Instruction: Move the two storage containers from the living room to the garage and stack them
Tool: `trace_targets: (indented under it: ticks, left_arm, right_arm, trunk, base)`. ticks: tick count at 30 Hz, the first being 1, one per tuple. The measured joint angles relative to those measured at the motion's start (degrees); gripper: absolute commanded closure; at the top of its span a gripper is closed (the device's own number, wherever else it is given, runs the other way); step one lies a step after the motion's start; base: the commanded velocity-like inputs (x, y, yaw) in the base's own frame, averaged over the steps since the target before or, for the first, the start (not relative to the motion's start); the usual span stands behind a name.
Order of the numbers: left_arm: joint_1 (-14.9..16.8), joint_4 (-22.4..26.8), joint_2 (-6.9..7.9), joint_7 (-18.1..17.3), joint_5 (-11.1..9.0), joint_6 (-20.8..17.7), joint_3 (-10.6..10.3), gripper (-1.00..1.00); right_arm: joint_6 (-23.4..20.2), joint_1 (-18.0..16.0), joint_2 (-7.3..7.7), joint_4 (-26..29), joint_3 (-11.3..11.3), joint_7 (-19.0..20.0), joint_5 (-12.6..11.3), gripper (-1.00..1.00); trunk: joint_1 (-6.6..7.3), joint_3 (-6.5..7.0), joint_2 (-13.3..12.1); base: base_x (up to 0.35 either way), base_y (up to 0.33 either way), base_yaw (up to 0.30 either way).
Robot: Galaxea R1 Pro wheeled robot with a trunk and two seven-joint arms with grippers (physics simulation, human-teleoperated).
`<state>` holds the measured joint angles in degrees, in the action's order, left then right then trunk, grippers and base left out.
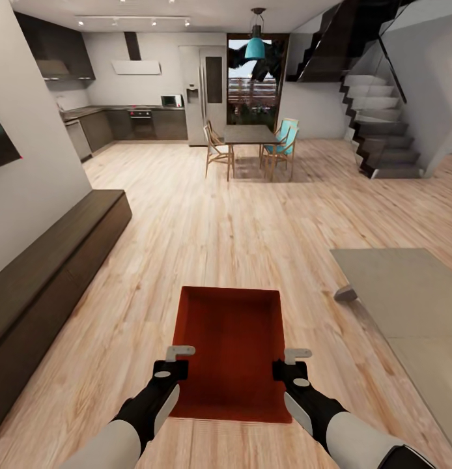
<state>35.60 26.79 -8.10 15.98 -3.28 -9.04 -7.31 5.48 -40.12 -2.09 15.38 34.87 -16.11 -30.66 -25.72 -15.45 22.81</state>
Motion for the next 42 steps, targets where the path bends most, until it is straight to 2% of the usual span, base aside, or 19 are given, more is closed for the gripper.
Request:
trace_targets:
  ticks: [42]
  left_arm:
    - [0.0, -0.2, 0.04, 0.0, -0.2, 0.3, 0.0, 1.00]
  right_arm:
    - [-0.1, 0.0, -0.03, 0.1, -0.1, -0.1, 0.5, 1.00]
  trunk:
    - [0.00, 0.00, 0.0]
  base:
    - [0.322, 0.000, 0.000]
